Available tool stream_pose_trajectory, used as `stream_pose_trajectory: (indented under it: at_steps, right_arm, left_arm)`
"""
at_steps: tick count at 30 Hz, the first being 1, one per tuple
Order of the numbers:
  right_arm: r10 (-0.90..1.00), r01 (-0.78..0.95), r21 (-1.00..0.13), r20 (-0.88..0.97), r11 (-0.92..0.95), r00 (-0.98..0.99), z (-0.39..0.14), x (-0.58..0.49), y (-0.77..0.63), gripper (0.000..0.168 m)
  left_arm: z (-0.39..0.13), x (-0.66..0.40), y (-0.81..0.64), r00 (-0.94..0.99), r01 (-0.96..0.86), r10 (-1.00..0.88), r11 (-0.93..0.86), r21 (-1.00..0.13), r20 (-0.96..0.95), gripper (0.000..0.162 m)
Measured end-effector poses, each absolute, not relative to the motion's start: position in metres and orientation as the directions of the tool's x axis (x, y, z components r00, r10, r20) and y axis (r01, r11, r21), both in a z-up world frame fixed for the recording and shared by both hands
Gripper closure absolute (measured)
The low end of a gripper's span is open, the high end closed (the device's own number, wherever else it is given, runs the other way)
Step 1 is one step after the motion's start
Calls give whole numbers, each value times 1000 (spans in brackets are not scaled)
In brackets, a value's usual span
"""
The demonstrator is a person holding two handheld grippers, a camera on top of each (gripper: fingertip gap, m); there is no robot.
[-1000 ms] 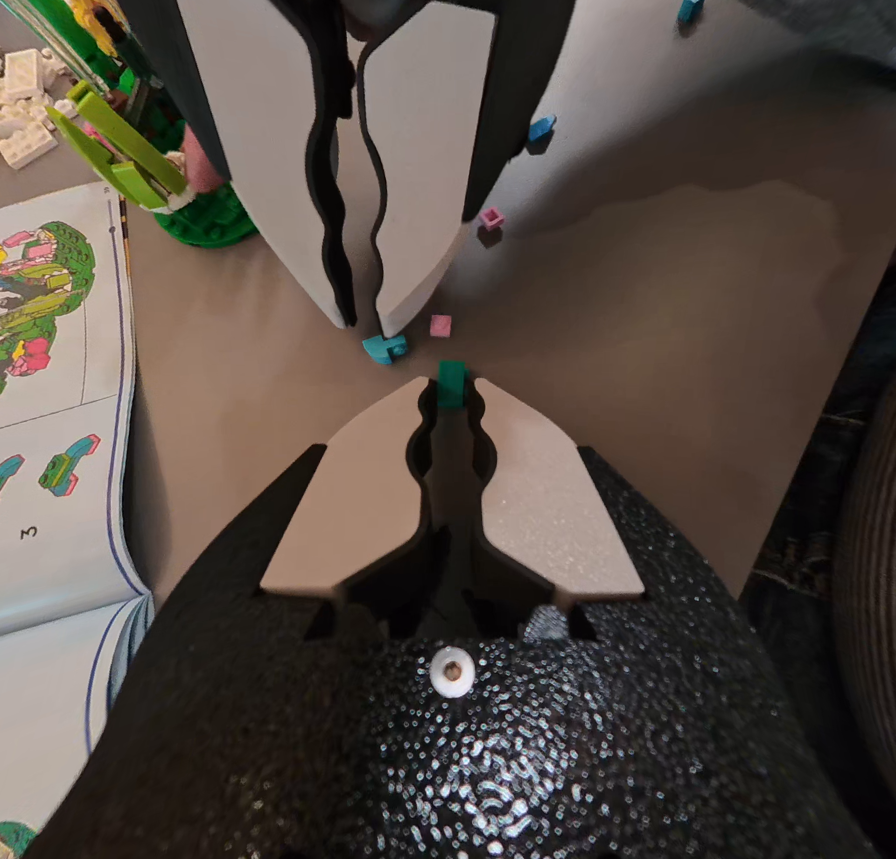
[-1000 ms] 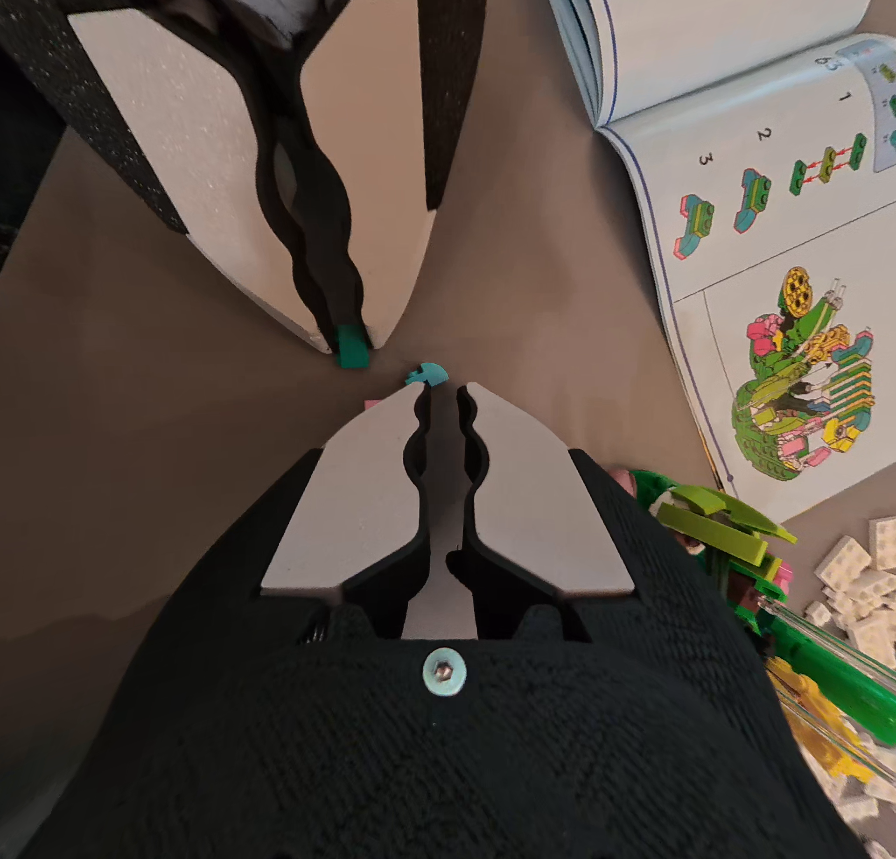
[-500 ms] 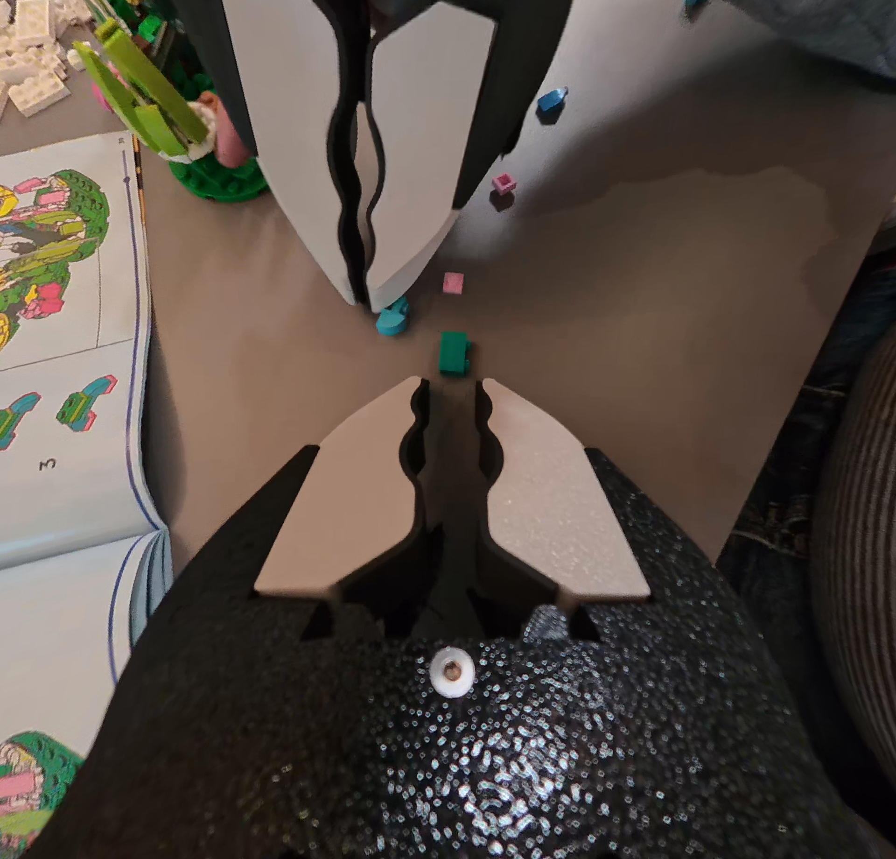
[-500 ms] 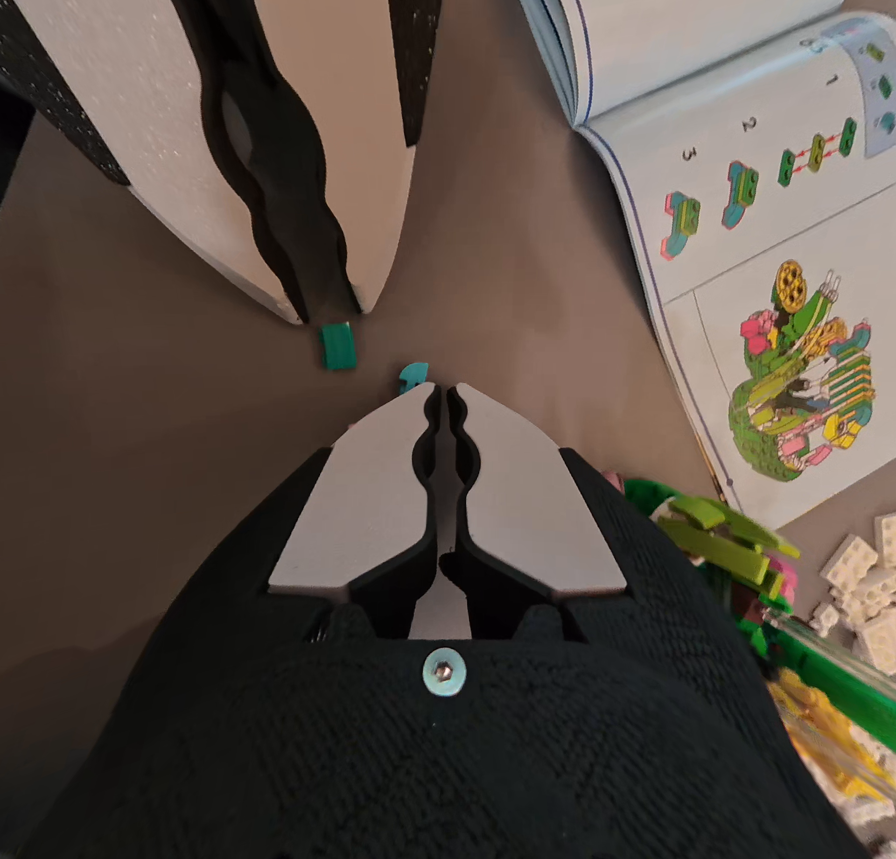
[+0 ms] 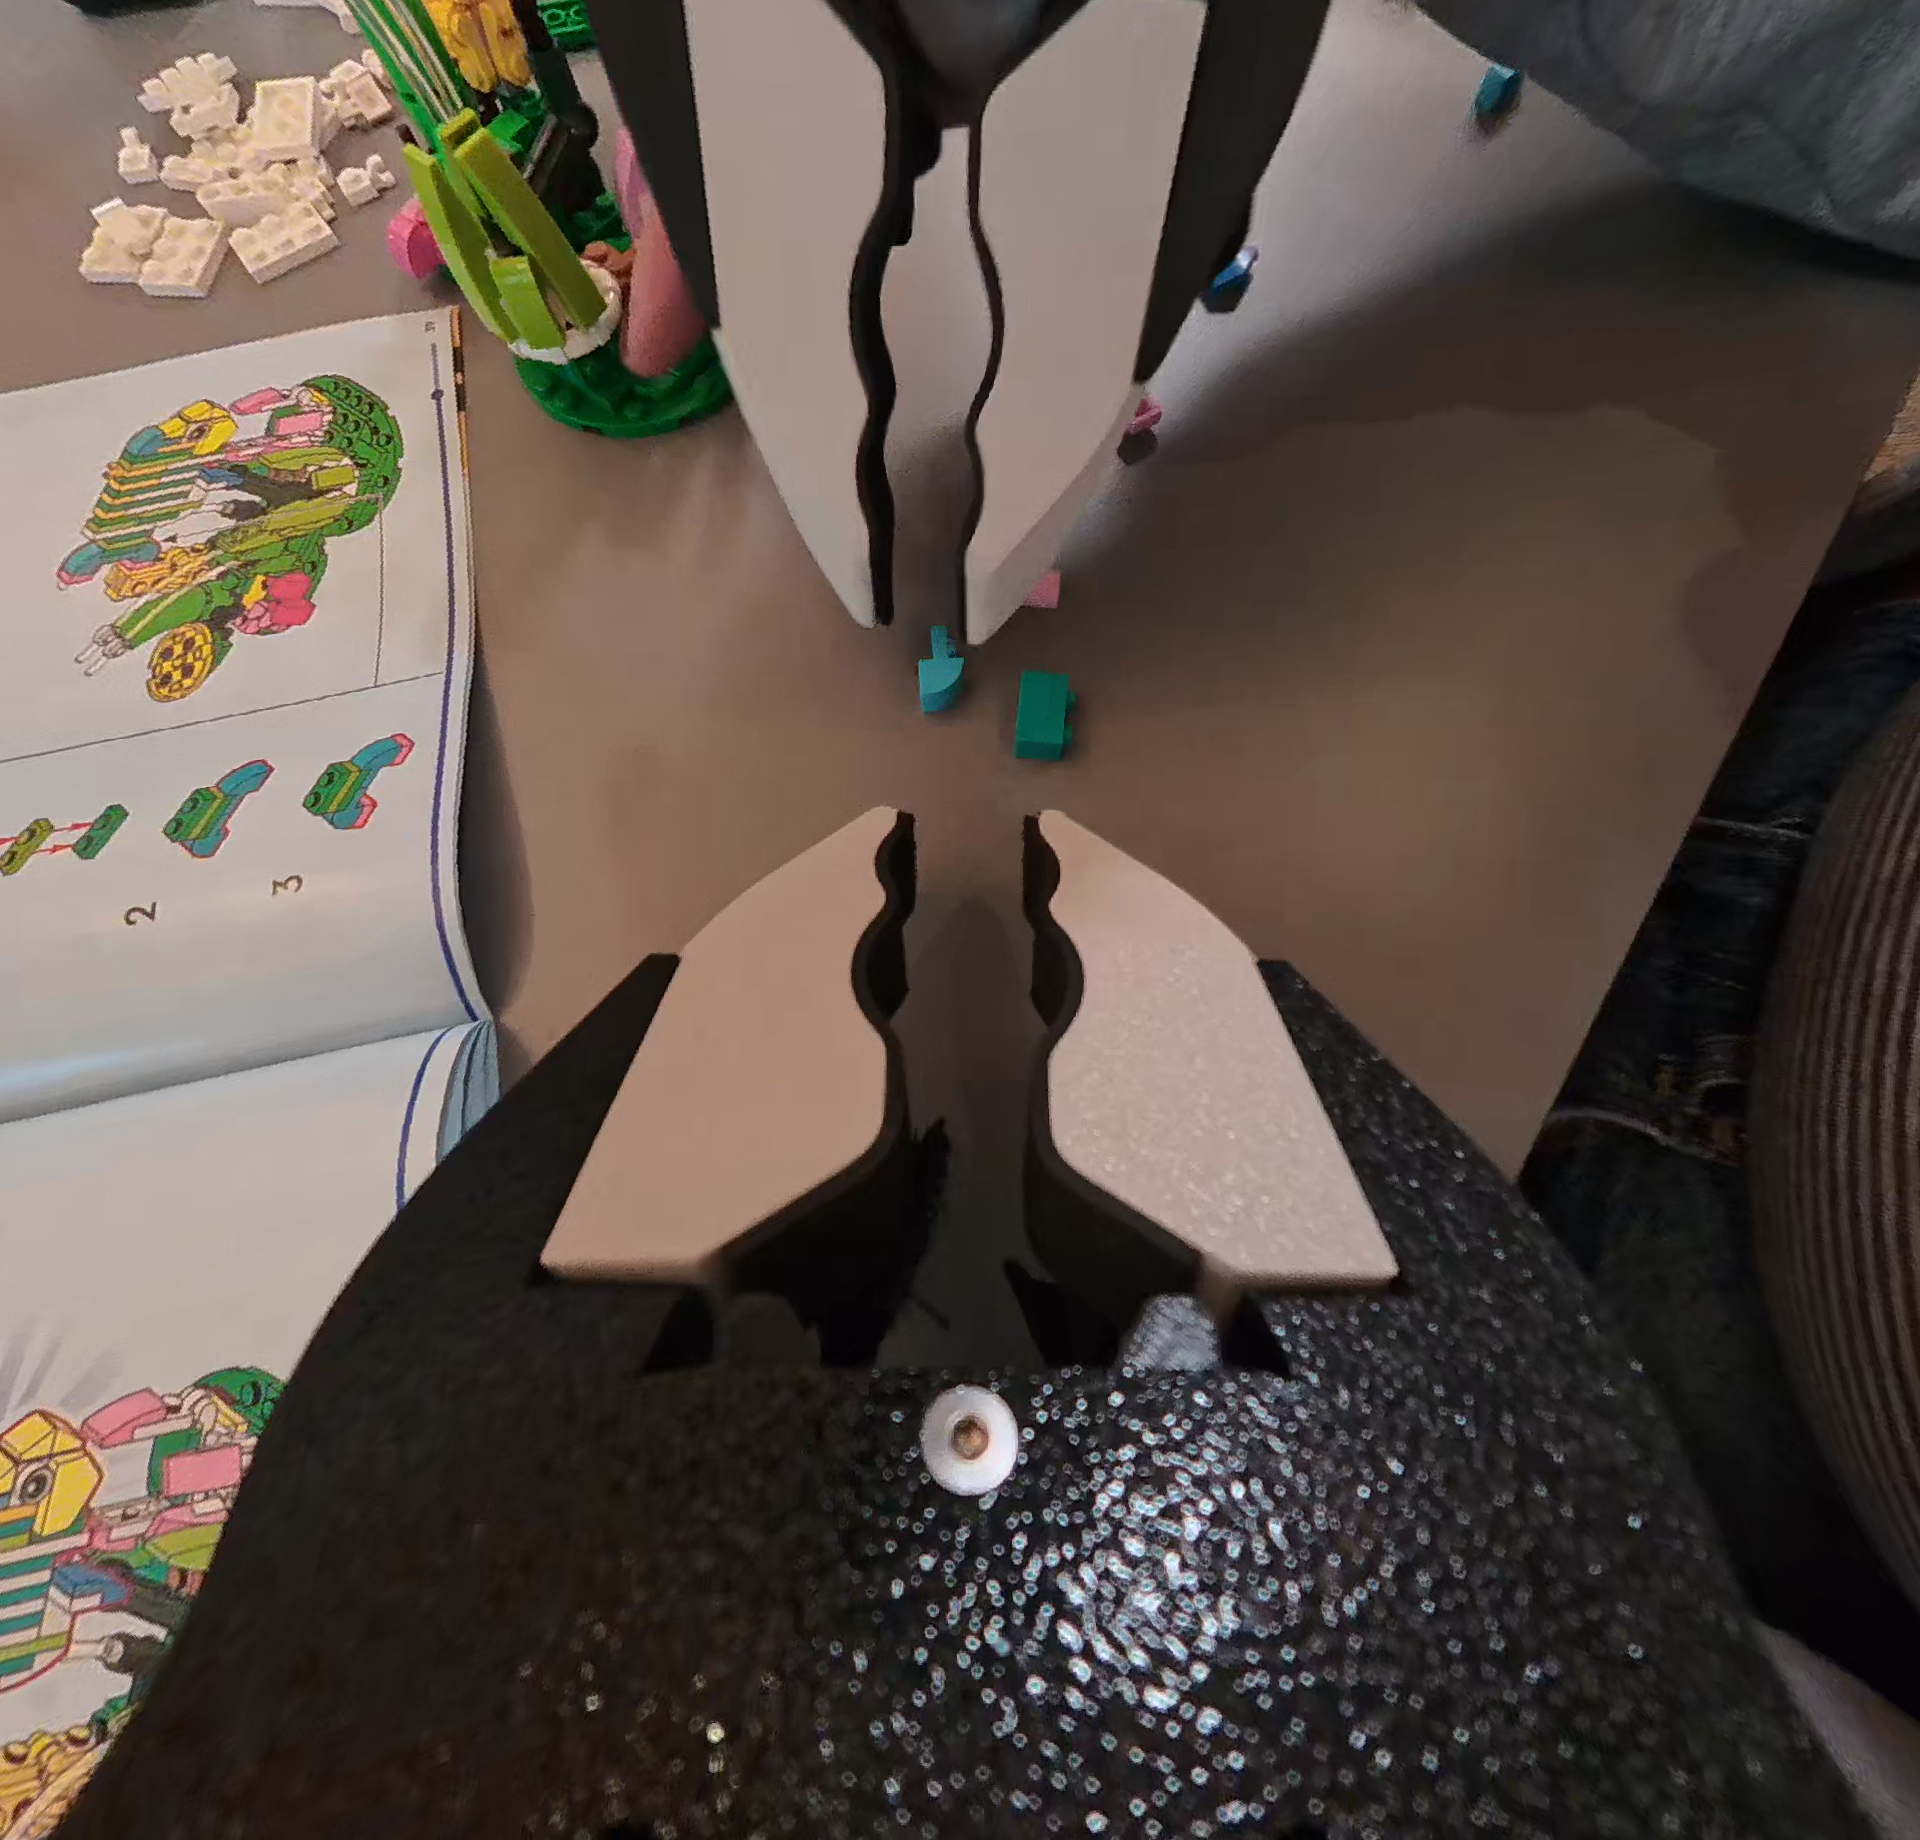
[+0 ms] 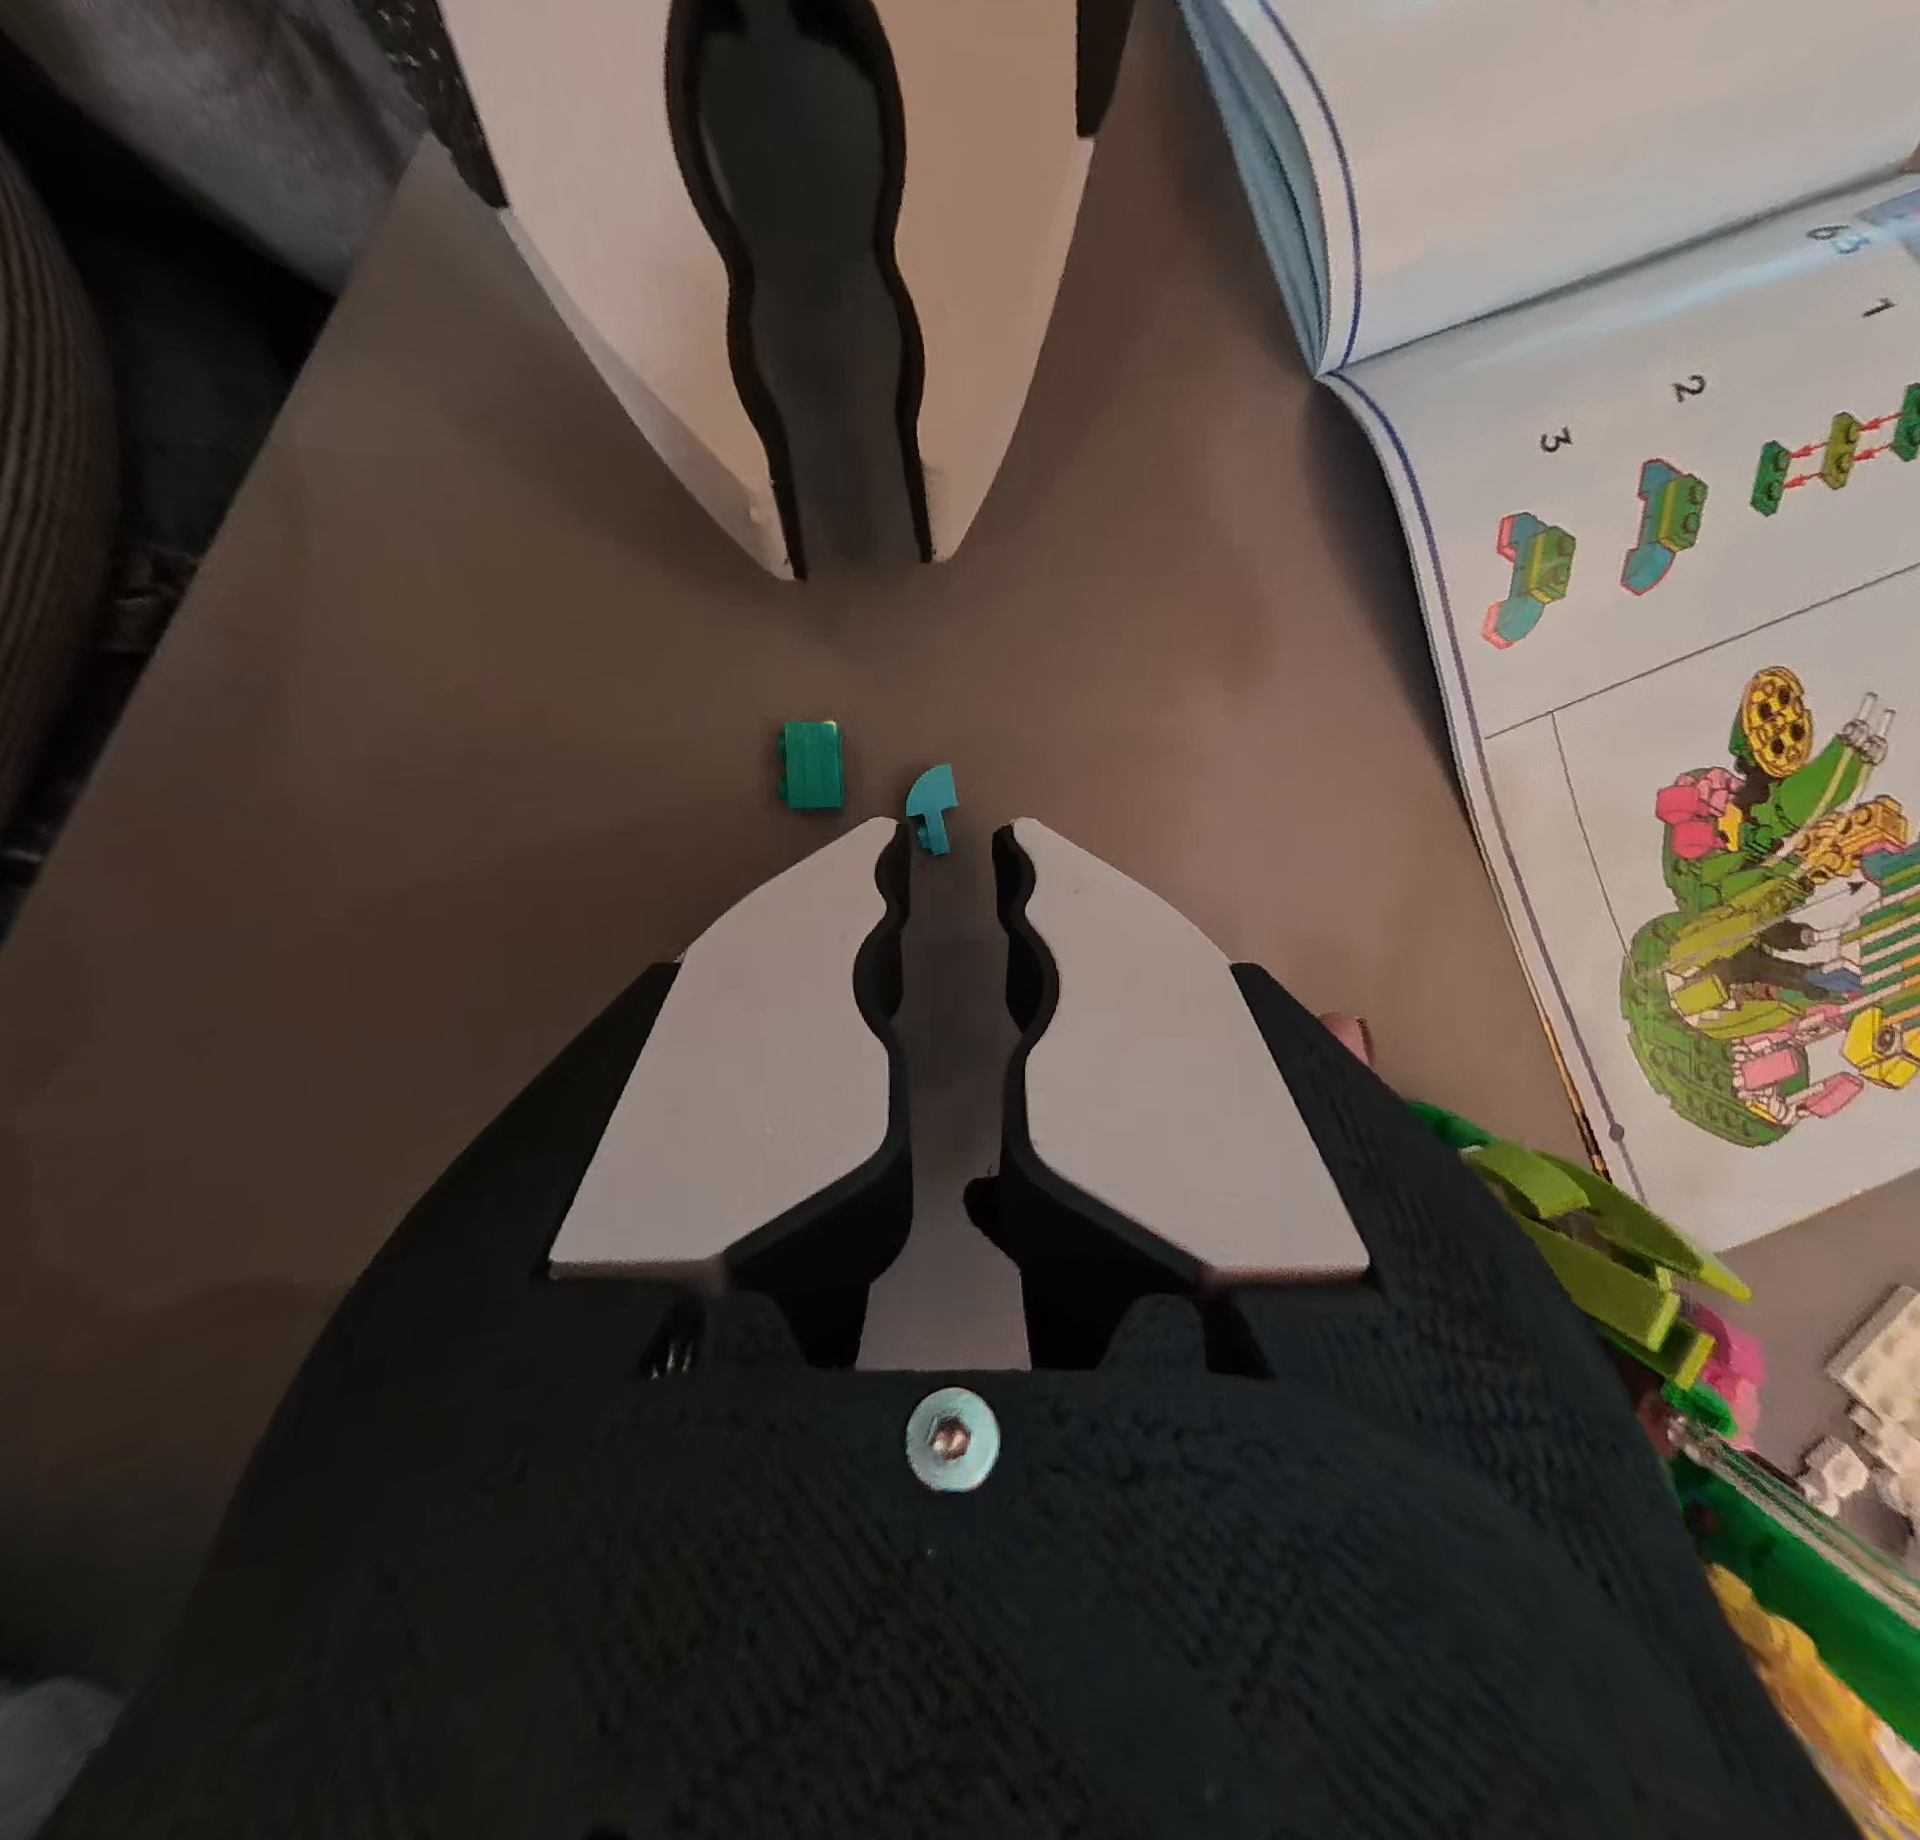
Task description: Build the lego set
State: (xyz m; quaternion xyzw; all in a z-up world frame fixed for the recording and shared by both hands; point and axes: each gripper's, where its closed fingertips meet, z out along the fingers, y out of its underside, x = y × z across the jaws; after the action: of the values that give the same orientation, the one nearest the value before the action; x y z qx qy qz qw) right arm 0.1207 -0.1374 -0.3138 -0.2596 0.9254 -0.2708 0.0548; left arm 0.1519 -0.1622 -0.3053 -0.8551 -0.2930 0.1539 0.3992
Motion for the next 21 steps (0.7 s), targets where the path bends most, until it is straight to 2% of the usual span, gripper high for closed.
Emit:
stream_pose_trajectory:
  at_steps: [3, 6, 13, 17, 21]
  right_arm:
    - [-526, -466, -501, 26, 729, -850, -320, 119, -138, 158]
    - [-533, -470, -497, 17, 729, -846, -321, 120, -141, 168]
    - [-523, -476, -503, 55, 722, -850, -318, 122, -152, 168]
    - [-514, -455, -554, 57, 697, -856, -309, 117, -150, 166]
    - [-528, -482, -537, 78, 693, -846, -314, 117, -155, 167]
  left_arm:
    - [-306, 153, -162, 785, 374, 618, -516, -771, -33, 141]
    - [-307, 154, -163, 787, 373, 616, -515, -772, -31, 141]
    - [-309, 153, -162, 777, 383, 629, -517, -765, -36, 140]
    - [-311, 151, -160, 771, 389, 636, -515, -764, -36, 141]
    - [-313, 142, -157, 749, 414, 662, -486, -770, -14, 142]
